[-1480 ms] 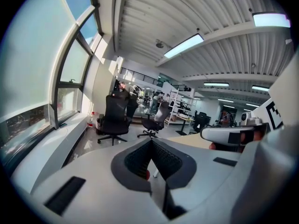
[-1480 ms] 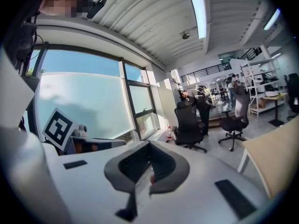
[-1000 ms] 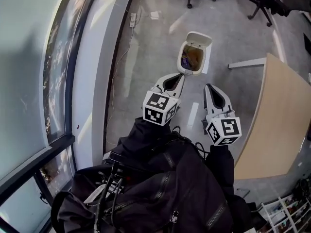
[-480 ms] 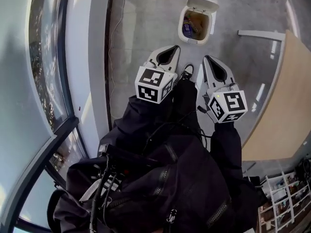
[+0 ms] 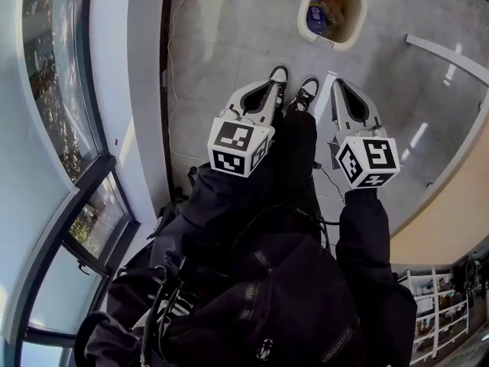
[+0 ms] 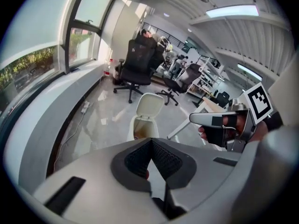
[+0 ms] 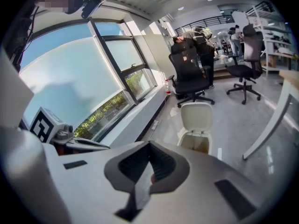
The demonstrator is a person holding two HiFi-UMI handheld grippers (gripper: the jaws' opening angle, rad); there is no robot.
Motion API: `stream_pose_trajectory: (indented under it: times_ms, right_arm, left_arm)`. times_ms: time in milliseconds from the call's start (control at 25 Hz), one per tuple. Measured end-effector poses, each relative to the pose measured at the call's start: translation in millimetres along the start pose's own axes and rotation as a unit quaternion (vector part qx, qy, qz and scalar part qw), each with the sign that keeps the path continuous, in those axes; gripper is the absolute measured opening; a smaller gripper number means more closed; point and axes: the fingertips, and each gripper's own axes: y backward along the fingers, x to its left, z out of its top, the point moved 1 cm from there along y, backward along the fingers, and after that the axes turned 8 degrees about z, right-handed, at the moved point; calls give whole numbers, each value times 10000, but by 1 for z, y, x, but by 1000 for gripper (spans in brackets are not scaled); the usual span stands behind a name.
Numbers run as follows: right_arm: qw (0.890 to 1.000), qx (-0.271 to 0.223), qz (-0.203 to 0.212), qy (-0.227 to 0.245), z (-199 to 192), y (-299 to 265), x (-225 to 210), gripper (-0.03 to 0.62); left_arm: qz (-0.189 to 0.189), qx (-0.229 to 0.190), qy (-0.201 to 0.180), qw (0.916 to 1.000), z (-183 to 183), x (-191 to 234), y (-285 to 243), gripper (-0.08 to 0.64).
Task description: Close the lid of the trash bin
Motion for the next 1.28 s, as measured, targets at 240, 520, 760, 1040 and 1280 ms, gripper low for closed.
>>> stream_pose_trajectory:
  times_ms: [240,520,760,1040,1280]
  right_arm:
    - [9995,299,-22,-126,-50,-27,-21,5]
    - [9986,478,-112,-185,-76,-61,-52,5]
    - [9986,518,-75,-8,-65,-79,-76,5]
    - [9979,397,-342,371,-25,-92,-113,5]
    - [9943,-105,-860,621,27,-100,-146,5]
  left_arm:
    - [199,302,174,9992,-47,21,-13,2]
    - [270,569,269,9976,-80,38,-24,2]
    - [240,622,382,9970,-87,39,-34,2]
    - [183,531,561,9968,-86,41,-34,2]
    - [221,597,663,9958,-95,46,-35,2]
